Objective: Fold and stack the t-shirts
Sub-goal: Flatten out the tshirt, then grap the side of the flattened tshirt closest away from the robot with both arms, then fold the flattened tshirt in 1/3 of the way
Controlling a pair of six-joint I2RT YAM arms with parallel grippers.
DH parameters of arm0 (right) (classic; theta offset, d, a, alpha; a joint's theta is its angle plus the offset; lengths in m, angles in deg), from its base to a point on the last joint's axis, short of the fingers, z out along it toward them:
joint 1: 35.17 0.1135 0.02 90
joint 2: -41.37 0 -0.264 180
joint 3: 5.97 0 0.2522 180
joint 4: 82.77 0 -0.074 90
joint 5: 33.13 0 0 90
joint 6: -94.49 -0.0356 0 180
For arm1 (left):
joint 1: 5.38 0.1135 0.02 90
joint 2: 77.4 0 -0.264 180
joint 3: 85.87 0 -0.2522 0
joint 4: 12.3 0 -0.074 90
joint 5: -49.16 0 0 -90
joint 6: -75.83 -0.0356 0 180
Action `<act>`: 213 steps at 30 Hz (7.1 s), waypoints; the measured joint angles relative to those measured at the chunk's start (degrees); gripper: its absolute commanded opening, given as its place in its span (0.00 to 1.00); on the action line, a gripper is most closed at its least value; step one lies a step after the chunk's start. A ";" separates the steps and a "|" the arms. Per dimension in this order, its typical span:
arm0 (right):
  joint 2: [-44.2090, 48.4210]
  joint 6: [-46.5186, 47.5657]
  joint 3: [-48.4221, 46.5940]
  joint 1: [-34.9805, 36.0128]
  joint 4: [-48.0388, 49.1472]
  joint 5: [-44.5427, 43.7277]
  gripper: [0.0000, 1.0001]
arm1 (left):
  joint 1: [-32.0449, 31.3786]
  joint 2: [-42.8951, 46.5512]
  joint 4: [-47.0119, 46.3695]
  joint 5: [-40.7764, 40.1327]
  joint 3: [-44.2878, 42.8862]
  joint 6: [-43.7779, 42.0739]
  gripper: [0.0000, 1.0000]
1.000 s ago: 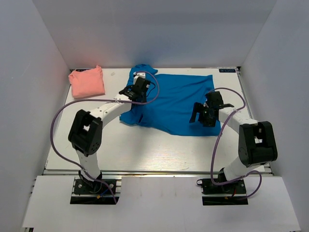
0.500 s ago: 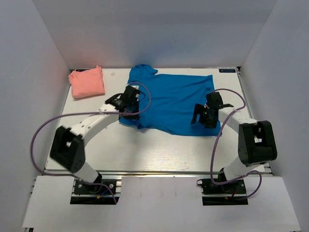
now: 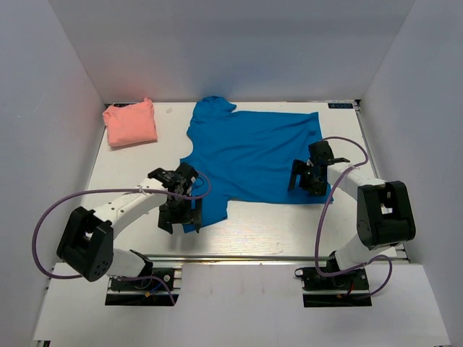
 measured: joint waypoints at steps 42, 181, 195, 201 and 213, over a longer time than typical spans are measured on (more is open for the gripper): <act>12.70 -12.55 11.93 -14.51 0.33 -14.10 0.61 | 0.59 2.73 -36.50 -1.51 16.48 4.37 0.34; -2.40 -4.63 -2.38 -15.72 -1.11 0.37 0.69 | 18.18 -11.93 -41.70 -9.97 3.85 -8.24 0.37; -1.97 -6.43 0.07 -15.72 1.55 -1.38 0.16 | 18.38 -11.39 -43.17 -6.34 4.74 -9.31 0.07; -2.51 -9.18 0.20 -15.72 3.48 -3.08 0.00 | 18.38 -10.80 -41.51 -7.15 4.76 -9.27 0.00; 10.40 -10.38 4.76 -16.46 -3.45 -11.13 0.00 | 17.92 1.66 -31.82 -11.98 8.26 0.20 0.00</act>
